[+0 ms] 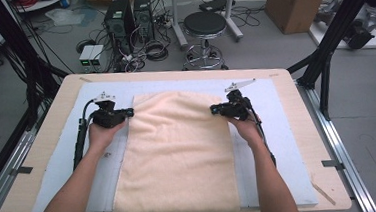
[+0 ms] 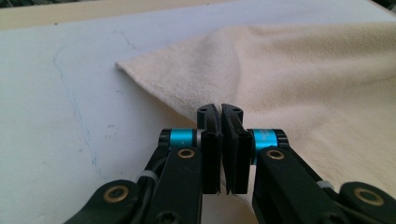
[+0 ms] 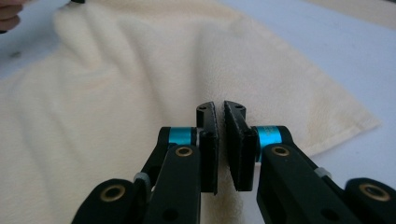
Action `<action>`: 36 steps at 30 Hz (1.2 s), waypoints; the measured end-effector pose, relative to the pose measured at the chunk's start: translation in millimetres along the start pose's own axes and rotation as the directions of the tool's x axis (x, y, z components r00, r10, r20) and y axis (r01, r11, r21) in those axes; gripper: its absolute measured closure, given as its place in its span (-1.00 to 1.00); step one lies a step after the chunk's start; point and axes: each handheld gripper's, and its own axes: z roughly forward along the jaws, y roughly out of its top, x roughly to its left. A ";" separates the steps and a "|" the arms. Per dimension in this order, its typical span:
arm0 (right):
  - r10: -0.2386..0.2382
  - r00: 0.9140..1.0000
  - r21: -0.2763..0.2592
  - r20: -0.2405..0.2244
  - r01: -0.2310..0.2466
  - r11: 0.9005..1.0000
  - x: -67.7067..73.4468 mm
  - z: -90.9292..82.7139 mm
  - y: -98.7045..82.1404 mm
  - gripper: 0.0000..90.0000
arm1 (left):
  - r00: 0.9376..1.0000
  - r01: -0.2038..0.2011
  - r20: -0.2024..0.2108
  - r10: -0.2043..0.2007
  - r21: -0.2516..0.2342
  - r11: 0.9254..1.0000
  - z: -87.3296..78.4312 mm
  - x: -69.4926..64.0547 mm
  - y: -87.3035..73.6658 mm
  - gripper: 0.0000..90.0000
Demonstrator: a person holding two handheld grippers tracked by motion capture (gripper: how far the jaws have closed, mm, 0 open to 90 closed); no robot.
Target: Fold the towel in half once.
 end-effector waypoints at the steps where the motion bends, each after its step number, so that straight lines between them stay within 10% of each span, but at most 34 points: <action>1: -0.011 1.000 -0.015 -0.020 0.011 1.000 1.7 -4.9 1.0 0.87 | 1.000 -0.005 0.006 0.005 -0.005 1.000 -4.6 -0.3 1.2 0.91; 12: -0.094 0.990 -0.095 -0.102 0.084 0.992 39.2 -54.4 4.0 0.87 | 0.992 -0.086 0.083 0.094 -0.091 0.992 -59.6 -23.6 0.5 0.91; 23: -0.160 0.970 -0.113 -0.180 0.141 0.984 85.1 -78.1 -33.4 0.87 | 0.971 -0.188 0.128 0.200 -0.096 0.977 -103.5 -59.5 -47.7 0.91; 36: -0.151 0.963 0.039 -0.223 0.164 0.986 114.2 -65.4 -98.1 0.70 | 0.955 -0.217 0.206 0.212 0.003 0.976 -118.2 -78.0 -108.0 0.78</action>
